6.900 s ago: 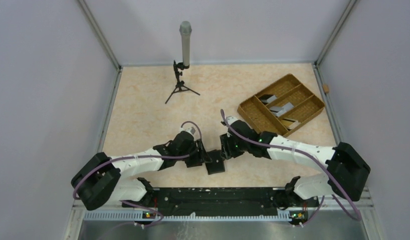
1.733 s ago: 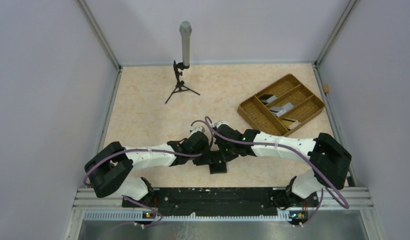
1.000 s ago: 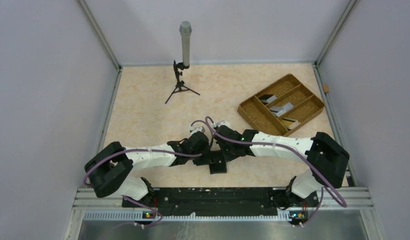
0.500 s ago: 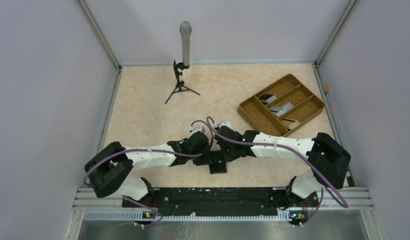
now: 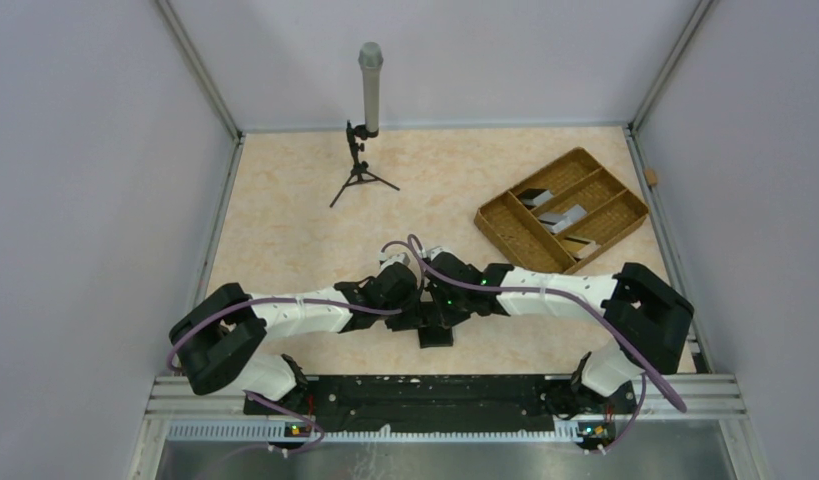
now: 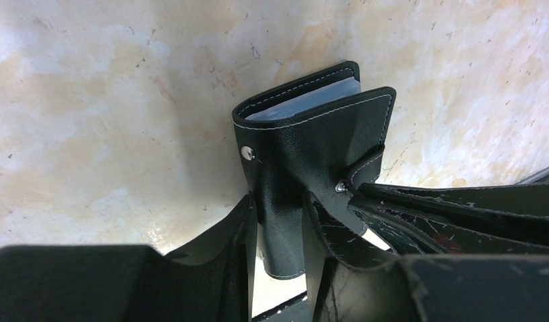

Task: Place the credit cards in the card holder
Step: Close the card holder at the center of the board.

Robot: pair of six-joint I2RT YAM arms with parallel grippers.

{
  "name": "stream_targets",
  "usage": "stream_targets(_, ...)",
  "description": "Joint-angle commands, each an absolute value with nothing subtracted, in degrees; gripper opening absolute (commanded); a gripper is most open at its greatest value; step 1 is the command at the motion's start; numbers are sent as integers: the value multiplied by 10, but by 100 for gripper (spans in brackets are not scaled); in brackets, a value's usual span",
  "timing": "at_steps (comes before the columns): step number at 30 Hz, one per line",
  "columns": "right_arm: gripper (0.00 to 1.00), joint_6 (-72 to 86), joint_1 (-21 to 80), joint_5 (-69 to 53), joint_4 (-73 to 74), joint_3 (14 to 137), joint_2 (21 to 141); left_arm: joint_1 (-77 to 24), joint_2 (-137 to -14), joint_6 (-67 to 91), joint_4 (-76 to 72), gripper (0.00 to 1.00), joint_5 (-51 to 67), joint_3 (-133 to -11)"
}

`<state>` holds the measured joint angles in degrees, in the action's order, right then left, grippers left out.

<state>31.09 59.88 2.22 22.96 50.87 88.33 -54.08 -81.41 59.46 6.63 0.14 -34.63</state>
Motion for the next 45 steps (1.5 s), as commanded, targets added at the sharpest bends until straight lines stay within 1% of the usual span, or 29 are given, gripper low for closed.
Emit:
stream_targets(1,0,312,607,5,220,521,908,-547,-849,579,93,33,-8,-332)
stream_targets(8,0,309,607,64,269,532,899,-547,-849,580,92,33,-8,-331)
stream_targets(18,0,305,610,79,279,535,908,-548,-849,582,91,32,-8,-329)
stream_targets(30,0,316,619,33,232,527,919,-547,-855,585,78,32,-3,-324)
stream_targets(37,0,321,632,32,229,535,941,-548,-861,586,65,32,-3,-323)
stream_targets(41,0,331,642,33,222,540,956,-548,-864,590,51,32,19,-318)
stream_targets(45,0,348,648,31,206,532,960,-548,-865,599,31,27,22,-306)
